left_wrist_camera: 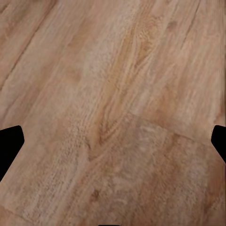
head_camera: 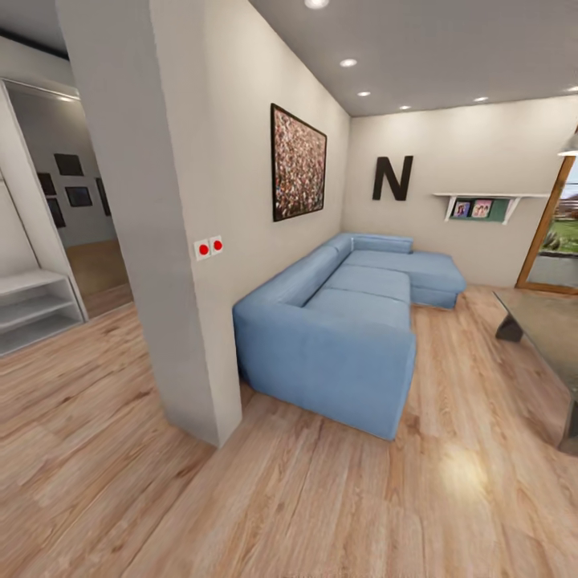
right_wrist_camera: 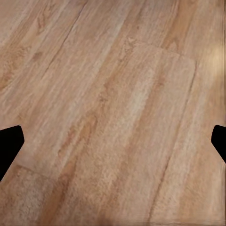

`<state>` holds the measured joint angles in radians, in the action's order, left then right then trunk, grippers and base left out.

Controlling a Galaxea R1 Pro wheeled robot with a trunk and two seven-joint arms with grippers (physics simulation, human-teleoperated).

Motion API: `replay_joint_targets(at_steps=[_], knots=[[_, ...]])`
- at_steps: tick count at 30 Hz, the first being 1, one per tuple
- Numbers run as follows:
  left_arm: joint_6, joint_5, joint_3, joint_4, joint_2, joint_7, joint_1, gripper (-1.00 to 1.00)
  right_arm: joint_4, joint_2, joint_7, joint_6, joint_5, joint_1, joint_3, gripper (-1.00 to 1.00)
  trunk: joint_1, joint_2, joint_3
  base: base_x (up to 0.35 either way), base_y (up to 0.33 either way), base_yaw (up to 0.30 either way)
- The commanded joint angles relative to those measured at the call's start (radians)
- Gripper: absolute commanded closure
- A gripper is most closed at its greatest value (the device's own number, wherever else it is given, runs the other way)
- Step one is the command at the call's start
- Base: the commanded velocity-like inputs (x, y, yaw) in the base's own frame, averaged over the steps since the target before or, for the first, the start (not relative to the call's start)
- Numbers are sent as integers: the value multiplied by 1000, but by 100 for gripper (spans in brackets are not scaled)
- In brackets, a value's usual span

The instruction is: In the kitchen, take the Vidalia onion out of the sink, dice it on the chopping board with the paring knife, put the diced onion into the bowl on the countertop, then place both the paring knife and the chopping board into the sink.

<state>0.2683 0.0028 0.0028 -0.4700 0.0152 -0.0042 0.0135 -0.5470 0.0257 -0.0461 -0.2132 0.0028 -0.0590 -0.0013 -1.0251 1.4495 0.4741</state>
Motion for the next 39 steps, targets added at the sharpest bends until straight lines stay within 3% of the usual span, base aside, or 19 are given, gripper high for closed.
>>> replay_joint_targets(at_steps=[1,27,39], knots=[[4,0,0,0,0,0,0,-100,1,0,-3,-3,0,-1,0,-100,0,1,2,0,0,-216],[3,0,1,13,0,0,0,-100,1,0,-3,-3,0,-1,0,-100,0,1,21,0,-3,-247],[3,-4,0,14,-1,0,0,-100,1,0,-3,-3,0,-1,0,-100,0,1,22,54,-253,-274]])
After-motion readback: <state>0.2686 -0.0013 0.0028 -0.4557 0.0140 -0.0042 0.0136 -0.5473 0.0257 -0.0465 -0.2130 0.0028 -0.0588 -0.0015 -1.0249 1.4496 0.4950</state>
